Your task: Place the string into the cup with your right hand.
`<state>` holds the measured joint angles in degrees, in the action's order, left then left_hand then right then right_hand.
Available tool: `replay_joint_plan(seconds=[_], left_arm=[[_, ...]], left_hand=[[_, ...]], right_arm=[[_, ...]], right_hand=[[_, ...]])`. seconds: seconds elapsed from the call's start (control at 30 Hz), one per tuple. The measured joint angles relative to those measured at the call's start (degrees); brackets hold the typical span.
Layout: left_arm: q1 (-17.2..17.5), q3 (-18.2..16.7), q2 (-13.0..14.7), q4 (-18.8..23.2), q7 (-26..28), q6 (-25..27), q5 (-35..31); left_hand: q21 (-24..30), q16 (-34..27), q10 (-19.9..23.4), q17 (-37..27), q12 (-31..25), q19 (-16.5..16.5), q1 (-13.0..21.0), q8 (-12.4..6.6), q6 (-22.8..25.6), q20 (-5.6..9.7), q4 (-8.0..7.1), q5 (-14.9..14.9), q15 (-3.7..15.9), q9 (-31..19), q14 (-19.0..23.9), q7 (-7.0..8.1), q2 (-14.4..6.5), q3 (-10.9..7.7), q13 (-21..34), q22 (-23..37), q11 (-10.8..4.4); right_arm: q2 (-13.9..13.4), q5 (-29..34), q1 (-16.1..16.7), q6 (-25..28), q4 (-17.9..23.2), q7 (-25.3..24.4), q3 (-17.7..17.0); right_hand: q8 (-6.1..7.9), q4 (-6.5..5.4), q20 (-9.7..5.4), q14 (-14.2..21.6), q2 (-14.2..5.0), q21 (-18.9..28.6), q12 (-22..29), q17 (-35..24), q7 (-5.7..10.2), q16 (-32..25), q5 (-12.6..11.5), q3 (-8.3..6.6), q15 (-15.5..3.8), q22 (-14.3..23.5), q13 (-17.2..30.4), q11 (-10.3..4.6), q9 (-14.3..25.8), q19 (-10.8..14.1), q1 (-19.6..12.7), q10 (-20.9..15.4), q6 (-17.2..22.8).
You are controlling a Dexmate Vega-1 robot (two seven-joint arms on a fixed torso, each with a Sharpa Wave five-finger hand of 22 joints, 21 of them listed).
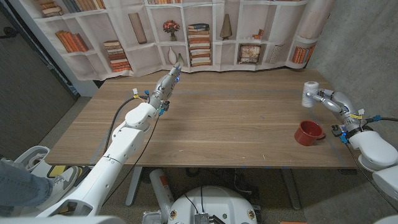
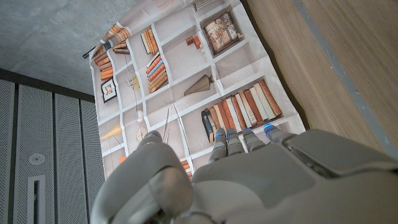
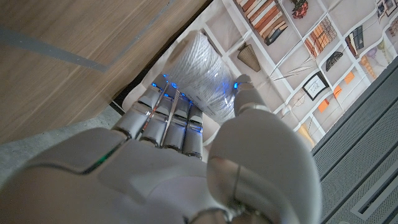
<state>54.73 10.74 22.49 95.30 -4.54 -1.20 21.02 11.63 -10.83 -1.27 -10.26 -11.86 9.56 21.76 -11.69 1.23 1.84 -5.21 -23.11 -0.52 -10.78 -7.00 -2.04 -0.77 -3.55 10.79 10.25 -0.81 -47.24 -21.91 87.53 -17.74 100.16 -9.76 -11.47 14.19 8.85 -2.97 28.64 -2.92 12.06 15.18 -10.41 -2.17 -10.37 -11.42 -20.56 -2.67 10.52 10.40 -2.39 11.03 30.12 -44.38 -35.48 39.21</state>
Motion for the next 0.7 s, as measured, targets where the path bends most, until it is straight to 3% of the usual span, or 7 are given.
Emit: replay_joint_plan(seconds=[0.7], left_arm=[[0.91,-0.02,0.66,2.35,0.91,1.13,-0.32]], left_hand=[[0.00,0.00,0.00,0.00,0.00,0.00,0.00,0.00,0.00,0.00,0.18,0.00,0.00,0.00,0.00,0.00,0.00,0.18,0.00,0.00,0.00]], right_arm=[[3.20,-0.66,3.08,-3.10,-0.23,1.24,-2.23]], right_hand=[[0.00,0.25,0.21,0.01,0.01,-0.22,0.00,0.29,-0.02,0.00,0.23,-0.25,0.00,0.00,-0.02,-0.07,0.03,-1.02,-0.01,-0.78,0.02]])
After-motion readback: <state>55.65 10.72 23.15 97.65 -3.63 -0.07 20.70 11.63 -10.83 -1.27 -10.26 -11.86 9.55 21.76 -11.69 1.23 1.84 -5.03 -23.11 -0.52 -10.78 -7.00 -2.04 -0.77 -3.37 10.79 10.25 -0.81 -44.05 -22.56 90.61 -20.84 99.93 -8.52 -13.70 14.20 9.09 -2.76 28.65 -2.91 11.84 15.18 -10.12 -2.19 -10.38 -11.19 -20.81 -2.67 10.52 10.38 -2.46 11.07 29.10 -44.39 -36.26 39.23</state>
